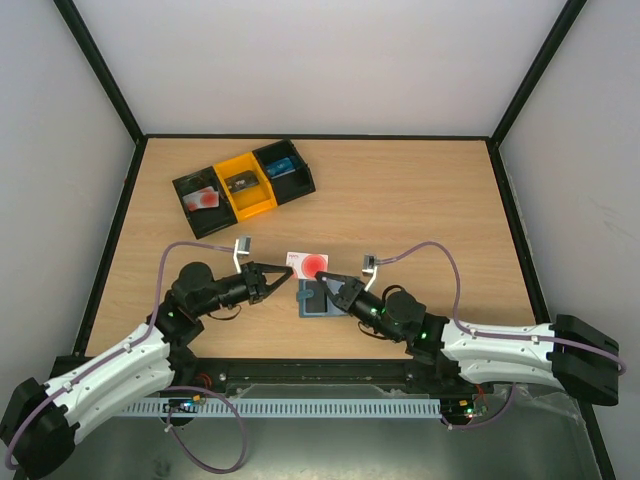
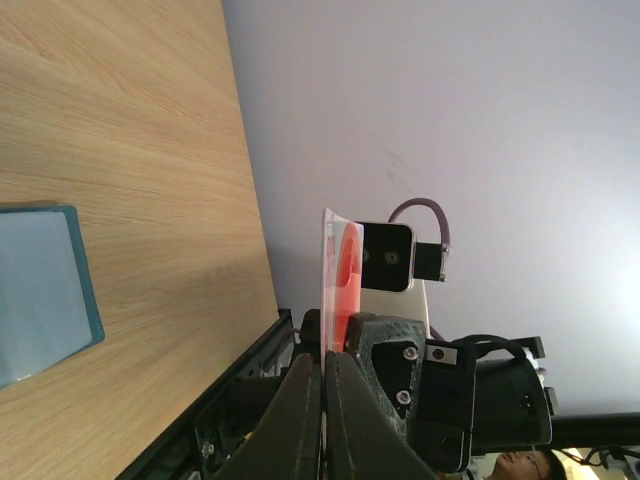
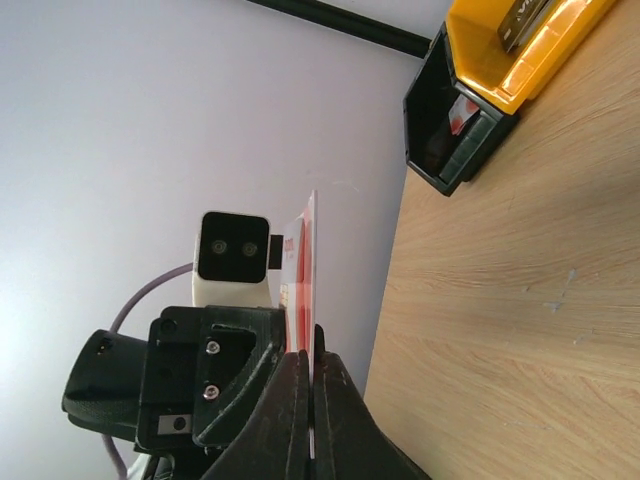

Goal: Take the credit cards out of the card holder

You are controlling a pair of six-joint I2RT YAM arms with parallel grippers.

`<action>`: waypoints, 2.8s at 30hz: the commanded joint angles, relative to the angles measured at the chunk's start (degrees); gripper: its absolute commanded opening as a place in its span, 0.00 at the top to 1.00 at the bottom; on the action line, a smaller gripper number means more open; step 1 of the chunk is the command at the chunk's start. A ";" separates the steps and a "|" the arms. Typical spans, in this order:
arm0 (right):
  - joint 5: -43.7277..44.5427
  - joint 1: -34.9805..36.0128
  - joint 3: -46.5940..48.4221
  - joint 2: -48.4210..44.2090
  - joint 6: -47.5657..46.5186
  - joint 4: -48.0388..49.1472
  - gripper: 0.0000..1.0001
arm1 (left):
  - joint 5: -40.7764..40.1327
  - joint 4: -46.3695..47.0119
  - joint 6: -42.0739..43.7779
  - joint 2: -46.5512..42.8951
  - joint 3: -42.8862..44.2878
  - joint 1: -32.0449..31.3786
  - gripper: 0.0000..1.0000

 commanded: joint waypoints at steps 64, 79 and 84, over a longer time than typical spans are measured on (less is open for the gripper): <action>-4.01 -0.06 4.71 -20.53 -25.93 -34.81 0.02 | -6.84 -32.24 33.40 40.18 35.06 50.89 0.97; -1.17 -0.06 5.47 -23.52 -27.26 -38.09 0.02 | -9.12 -31.23 34.88 54.37 45.45 50.89 0.97; -1.22 -0.06 5.51 -22.76 -27.79 -37.83 0.02 | -13.14 -32.95 36.98 57.04 47.82 50.69 0.97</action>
